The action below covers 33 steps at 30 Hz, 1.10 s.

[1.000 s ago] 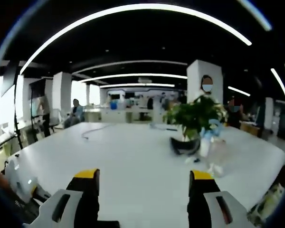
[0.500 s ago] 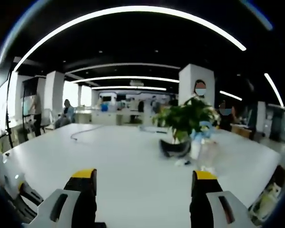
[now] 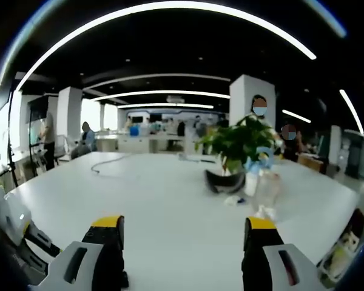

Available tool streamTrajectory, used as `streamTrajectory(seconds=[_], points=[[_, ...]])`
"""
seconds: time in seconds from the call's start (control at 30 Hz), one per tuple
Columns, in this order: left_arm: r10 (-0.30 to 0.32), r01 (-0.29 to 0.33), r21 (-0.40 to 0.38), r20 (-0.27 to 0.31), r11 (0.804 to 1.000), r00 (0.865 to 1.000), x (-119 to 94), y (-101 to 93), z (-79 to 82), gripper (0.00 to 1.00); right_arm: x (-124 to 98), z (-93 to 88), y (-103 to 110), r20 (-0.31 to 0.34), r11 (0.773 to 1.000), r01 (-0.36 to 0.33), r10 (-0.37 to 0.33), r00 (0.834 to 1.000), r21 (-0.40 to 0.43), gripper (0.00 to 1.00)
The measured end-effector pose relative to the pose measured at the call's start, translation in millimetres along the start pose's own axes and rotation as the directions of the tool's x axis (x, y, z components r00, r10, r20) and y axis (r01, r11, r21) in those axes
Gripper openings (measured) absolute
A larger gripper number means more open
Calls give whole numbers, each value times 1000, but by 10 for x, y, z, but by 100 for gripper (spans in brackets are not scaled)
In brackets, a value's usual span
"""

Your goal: Press the specified remote control buttons in sequence, fully releasing each button before pressing the next.

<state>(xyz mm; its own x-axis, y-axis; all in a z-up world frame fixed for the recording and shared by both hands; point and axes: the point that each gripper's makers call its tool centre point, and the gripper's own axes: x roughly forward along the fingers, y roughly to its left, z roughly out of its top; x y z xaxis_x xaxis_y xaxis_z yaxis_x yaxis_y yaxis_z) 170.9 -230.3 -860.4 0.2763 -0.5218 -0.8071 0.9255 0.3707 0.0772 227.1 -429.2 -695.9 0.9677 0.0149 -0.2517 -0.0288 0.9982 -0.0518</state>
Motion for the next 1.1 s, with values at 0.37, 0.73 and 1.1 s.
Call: streamTrajectory(seconds=[0.37, 0.73, 1.1], points=[[-30, 25, -79, -64, 997, 998, -30, 233, -75, 24, 1, -8, 0, 1, 1000, -5, 5, 1000, 4, 78], [-66, 61, -45, -112, 997, 991, -19, 264, -79, 24, 4, -16, -4, -3, 1000, -4, 4, 1000, 1, 77], [-81, 94, 56, -191, 994, 978, -12, 375, -93, 23, 6, -31, -6, -9, 1000, -5, 5, 1000, -1, 75]])
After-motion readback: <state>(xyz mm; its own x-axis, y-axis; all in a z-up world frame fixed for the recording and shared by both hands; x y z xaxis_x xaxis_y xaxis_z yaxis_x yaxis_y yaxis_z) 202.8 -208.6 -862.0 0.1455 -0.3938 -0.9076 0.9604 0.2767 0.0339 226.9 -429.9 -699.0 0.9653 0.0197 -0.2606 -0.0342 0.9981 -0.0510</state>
